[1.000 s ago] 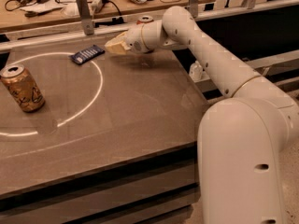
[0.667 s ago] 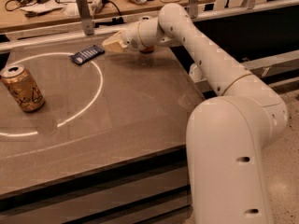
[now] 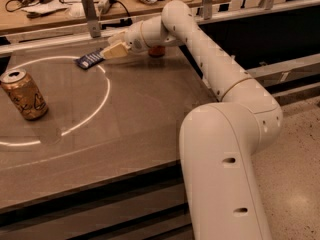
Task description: Pick rxbar blueberry
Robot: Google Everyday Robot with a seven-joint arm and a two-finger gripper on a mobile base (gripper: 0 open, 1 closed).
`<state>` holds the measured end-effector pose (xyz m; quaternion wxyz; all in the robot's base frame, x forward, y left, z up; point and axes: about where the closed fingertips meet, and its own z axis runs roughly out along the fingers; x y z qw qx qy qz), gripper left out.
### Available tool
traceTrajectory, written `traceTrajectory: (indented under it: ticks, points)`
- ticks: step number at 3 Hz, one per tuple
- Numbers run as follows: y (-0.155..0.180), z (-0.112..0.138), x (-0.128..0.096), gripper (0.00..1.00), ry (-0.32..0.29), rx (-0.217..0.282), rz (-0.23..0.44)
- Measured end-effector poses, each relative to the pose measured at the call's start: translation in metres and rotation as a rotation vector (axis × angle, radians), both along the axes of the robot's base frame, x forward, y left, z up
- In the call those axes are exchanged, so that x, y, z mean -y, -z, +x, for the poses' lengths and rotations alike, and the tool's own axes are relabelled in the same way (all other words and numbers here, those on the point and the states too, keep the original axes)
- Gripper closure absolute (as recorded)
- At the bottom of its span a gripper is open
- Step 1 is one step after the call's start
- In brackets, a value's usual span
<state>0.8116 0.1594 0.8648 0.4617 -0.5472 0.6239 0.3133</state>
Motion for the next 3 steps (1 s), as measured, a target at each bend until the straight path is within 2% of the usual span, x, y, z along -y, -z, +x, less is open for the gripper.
traceTrajectory:
  ticks: [1, 3]
  points:
    - [0.006, 0.004, -0.006, 0.00, -0.007, -0.015, -0.016]
    - [0.023, 0.004, -0.013, 0.00, -0.020, -0.050, -0.052]
